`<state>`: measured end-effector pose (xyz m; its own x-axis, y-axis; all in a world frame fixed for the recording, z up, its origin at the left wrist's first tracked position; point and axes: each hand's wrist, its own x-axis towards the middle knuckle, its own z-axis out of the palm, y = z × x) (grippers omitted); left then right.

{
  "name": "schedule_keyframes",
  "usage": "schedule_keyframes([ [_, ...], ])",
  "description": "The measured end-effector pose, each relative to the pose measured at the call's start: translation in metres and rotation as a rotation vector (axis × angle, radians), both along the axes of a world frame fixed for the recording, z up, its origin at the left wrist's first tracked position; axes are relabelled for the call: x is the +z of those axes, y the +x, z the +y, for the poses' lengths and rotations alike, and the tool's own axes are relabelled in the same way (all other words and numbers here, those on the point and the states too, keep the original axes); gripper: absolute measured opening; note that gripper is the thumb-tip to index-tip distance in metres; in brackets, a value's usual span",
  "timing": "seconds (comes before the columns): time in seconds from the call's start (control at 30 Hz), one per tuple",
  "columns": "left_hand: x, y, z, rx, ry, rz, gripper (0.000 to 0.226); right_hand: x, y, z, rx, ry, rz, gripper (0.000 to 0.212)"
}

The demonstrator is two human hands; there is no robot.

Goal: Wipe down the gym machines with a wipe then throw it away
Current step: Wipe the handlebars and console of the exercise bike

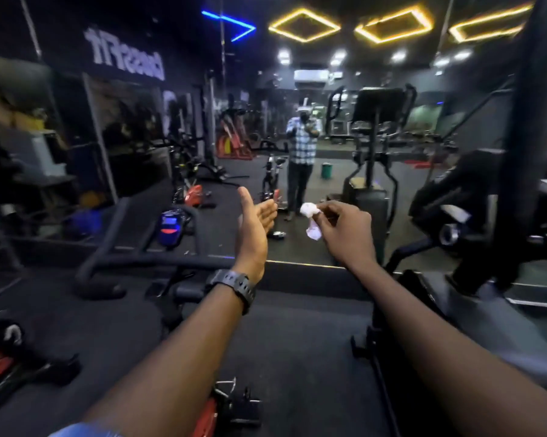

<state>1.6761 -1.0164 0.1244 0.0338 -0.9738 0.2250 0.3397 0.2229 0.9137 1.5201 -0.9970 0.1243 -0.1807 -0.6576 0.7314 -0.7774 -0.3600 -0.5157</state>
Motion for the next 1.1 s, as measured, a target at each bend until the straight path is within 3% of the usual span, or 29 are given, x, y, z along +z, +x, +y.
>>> schedule_keyframes([
  [0.27, -0.055, 0.081, -0.067, 0.141, 0.085, -0.024, 0.081, -0.073, 0.083, -0.084, 0.225, 0.217, 0.04, 0.018],
  [0.67, -0.108, 0.078, -0.158, 0.033, 0.182, -0.123, 0.081, -0.124, 0.101, -0.155, 0.192, 0.504, 0.124, 0.019],
  [0.73, -0.115, 0.075, -0.17, 0.025, 0.194, -0.154, 0.082, -0.135, 0.097, -0.161, 0.207, 0.511, 0.209, 0.025],
  [0.9, -0.126, 0.066, -0.2, 0.018, 0.234, -0.298, 0.085, -0.147, 0.085, -0.186, 0.242, 0.409, 0.307, 0.013],
  [1.1, -0.117, 0.051, -0.241, 0.141, 0.323, -0.296, 0.073, -0.115, 0.067, -0.272, 0.227, 0.266, 0.351, 0.015],
])
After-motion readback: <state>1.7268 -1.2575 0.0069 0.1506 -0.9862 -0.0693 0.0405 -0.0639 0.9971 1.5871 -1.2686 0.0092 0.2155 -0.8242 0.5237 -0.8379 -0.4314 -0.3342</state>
